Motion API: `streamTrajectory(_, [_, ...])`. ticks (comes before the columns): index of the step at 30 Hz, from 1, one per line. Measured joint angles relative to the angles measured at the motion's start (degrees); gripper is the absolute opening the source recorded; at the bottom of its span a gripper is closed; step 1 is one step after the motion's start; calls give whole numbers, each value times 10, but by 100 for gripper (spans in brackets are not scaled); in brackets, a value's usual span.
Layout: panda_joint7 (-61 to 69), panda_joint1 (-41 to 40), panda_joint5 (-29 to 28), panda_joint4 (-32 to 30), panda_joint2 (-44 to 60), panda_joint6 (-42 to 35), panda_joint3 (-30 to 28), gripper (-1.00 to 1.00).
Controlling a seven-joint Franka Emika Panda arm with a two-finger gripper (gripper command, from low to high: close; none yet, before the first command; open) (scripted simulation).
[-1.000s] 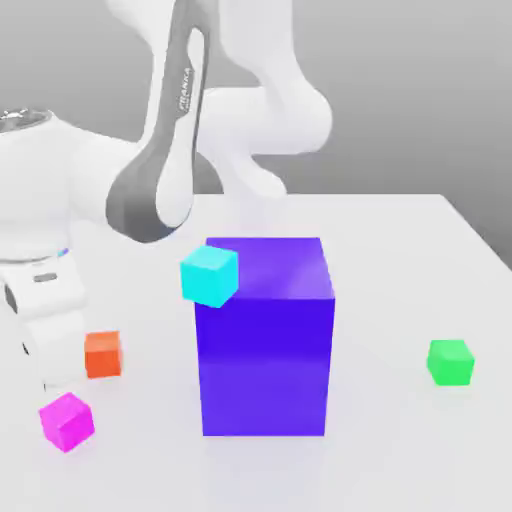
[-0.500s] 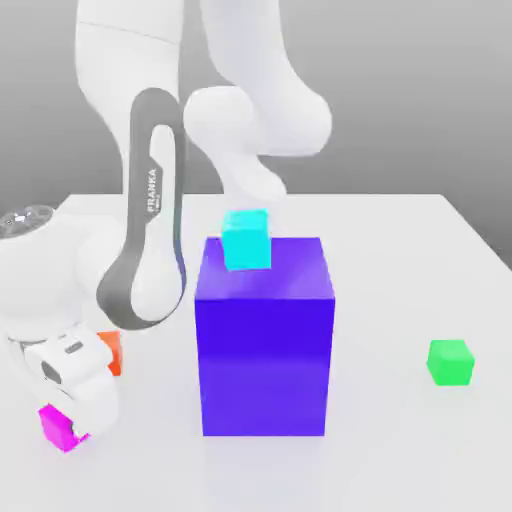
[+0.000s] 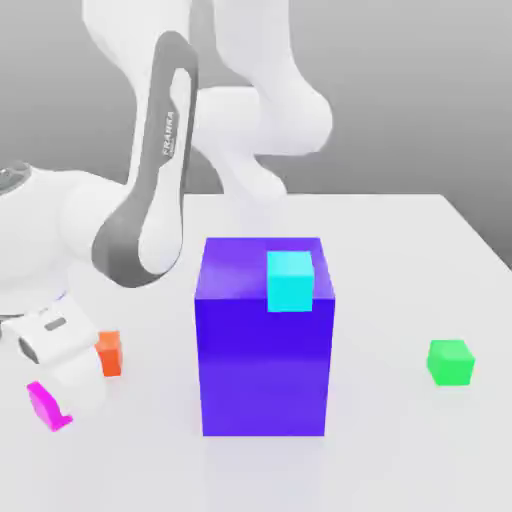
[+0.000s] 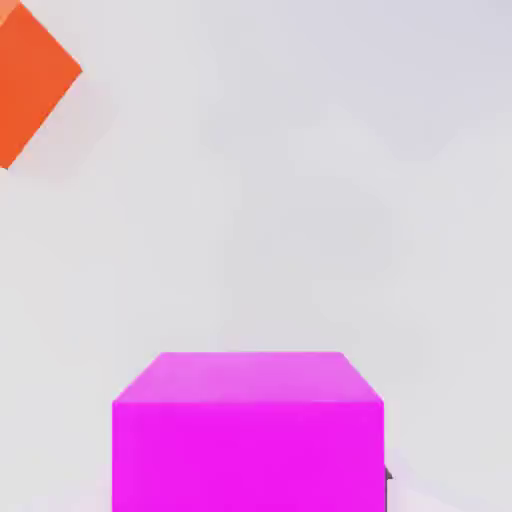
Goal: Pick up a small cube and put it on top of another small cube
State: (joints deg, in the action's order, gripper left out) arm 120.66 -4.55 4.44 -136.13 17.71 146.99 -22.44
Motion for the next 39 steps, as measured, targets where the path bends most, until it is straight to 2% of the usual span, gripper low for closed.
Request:
streamTrajectory(4, [-102, 67, -53, 40, 7, -38, 2, -100])
streamTrajectory(14, [-349, 226, -133, 72, -18, -80, 44, -100])
streamTrajectory(29, [-785, 393, -101, -13, -90, -65, 119, -100])
streamTrajectory(39, [-1065, 492, -47, -86, -143, -32, 174, -100])
